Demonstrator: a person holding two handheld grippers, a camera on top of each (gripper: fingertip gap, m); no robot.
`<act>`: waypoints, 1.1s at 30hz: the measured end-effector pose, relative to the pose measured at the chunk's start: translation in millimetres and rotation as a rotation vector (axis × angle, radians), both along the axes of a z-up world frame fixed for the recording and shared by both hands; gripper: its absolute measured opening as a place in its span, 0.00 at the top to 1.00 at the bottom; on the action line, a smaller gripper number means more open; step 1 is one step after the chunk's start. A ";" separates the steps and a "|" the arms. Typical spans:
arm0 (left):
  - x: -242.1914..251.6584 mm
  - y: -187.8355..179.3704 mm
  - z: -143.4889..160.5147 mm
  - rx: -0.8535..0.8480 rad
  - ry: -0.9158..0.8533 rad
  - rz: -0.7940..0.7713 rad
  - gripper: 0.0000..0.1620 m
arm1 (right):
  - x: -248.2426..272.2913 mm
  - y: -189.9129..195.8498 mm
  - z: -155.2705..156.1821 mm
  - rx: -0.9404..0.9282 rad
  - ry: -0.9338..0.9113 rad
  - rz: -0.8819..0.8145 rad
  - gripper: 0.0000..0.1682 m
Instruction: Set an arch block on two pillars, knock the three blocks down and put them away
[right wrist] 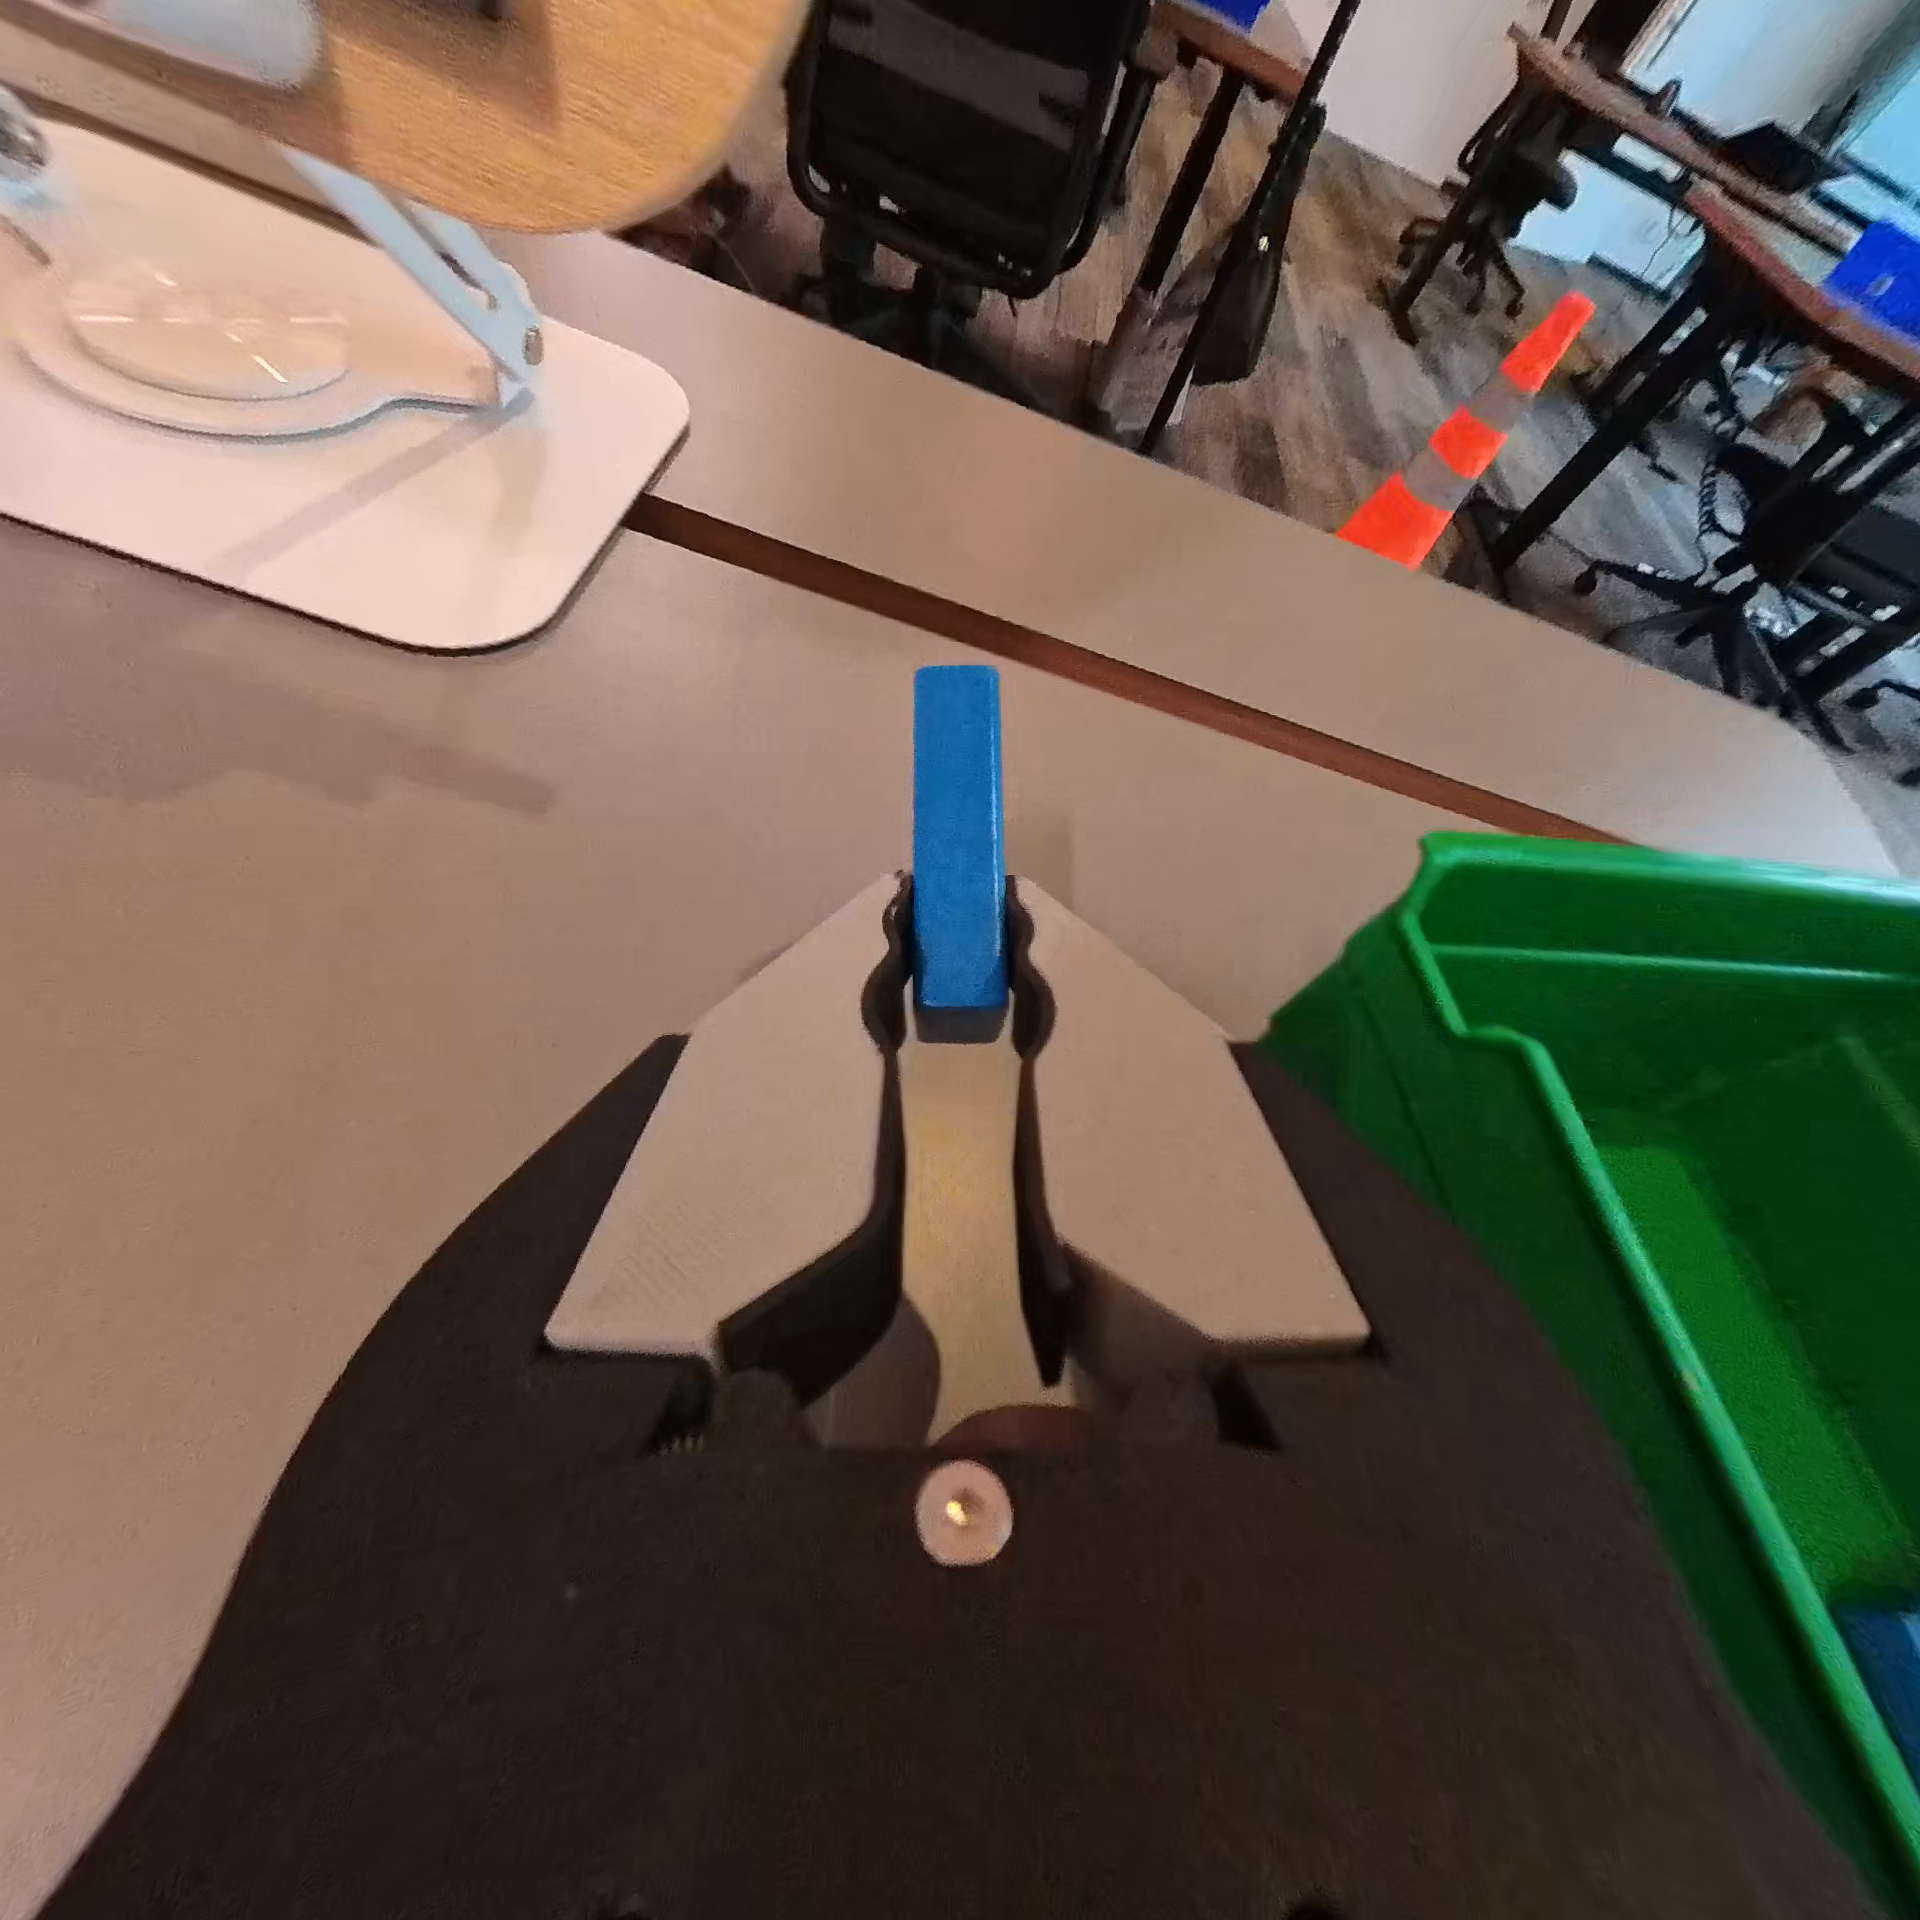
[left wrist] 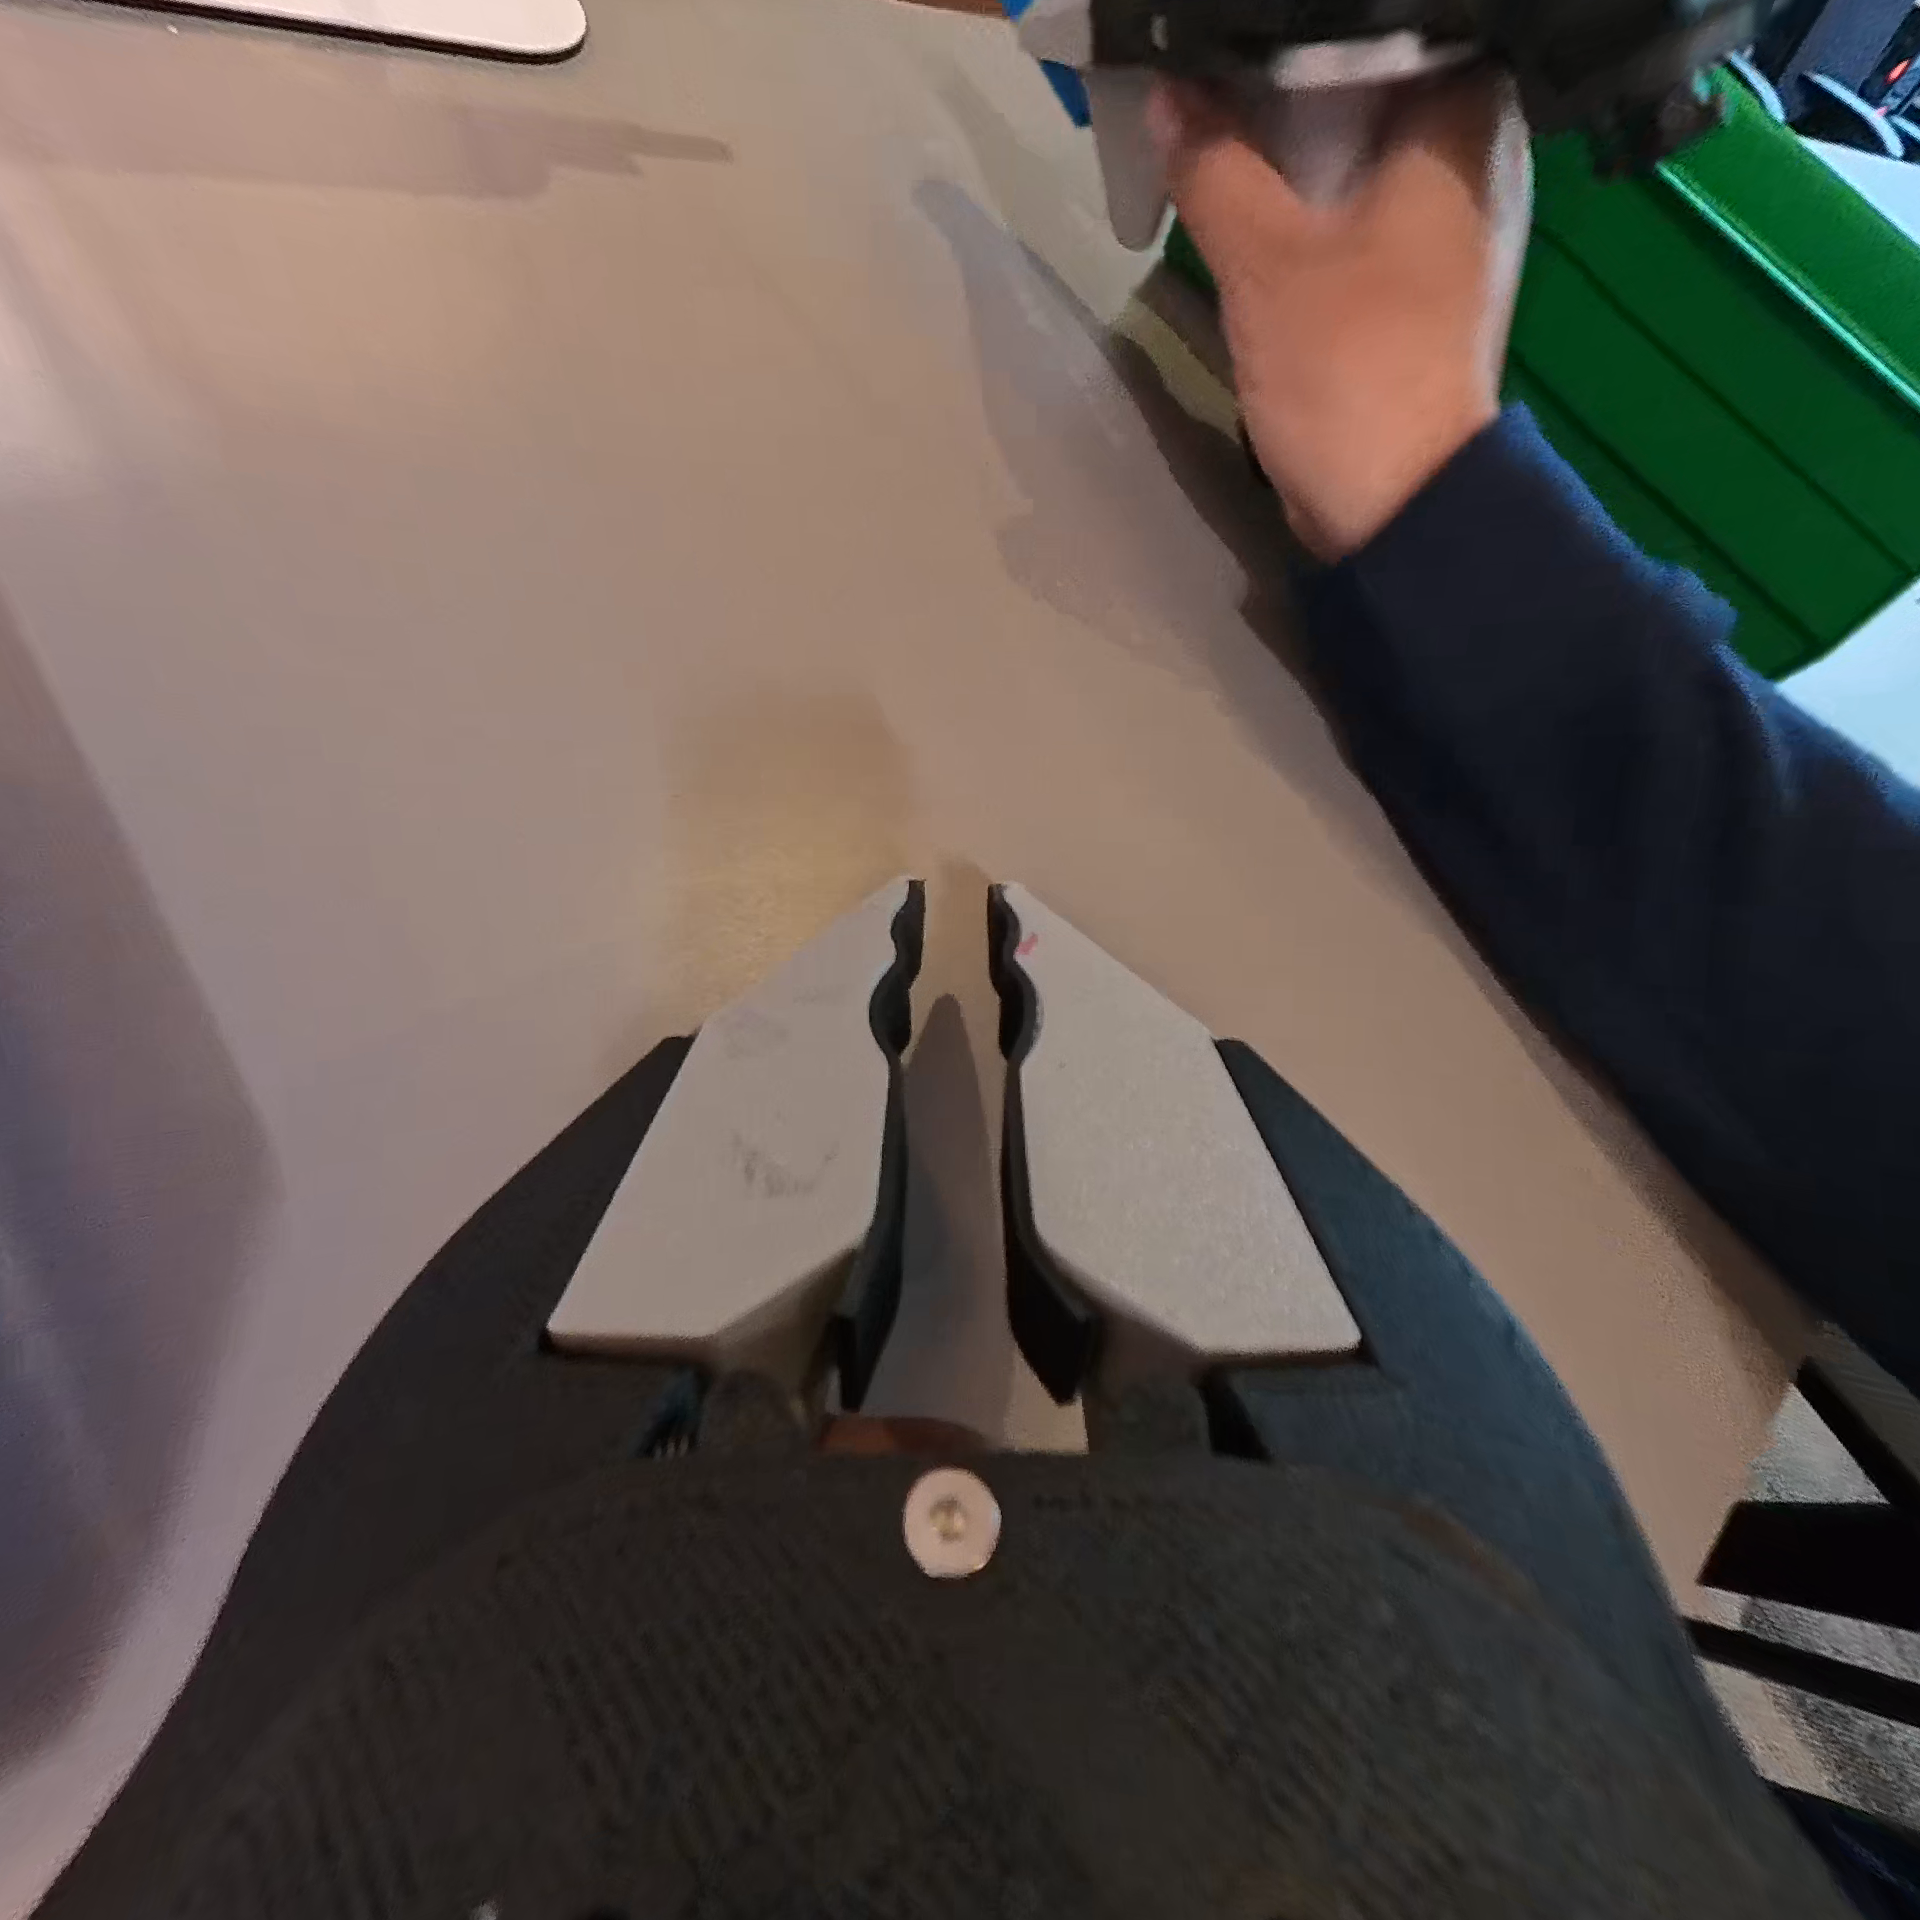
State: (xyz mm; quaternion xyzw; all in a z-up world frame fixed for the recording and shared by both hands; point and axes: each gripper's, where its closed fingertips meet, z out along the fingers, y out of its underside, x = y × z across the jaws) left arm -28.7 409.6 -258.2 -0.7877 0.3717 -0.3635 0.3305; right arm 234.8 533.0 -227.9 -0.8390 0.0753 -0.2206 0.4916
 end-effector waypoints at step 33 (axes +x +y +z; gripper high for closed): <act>-5.0 -2.0 7.4 0.003 -0.054 0.007 0.89 | 31.2 -268.8 121.3 0.247 0.128 0.116 0.70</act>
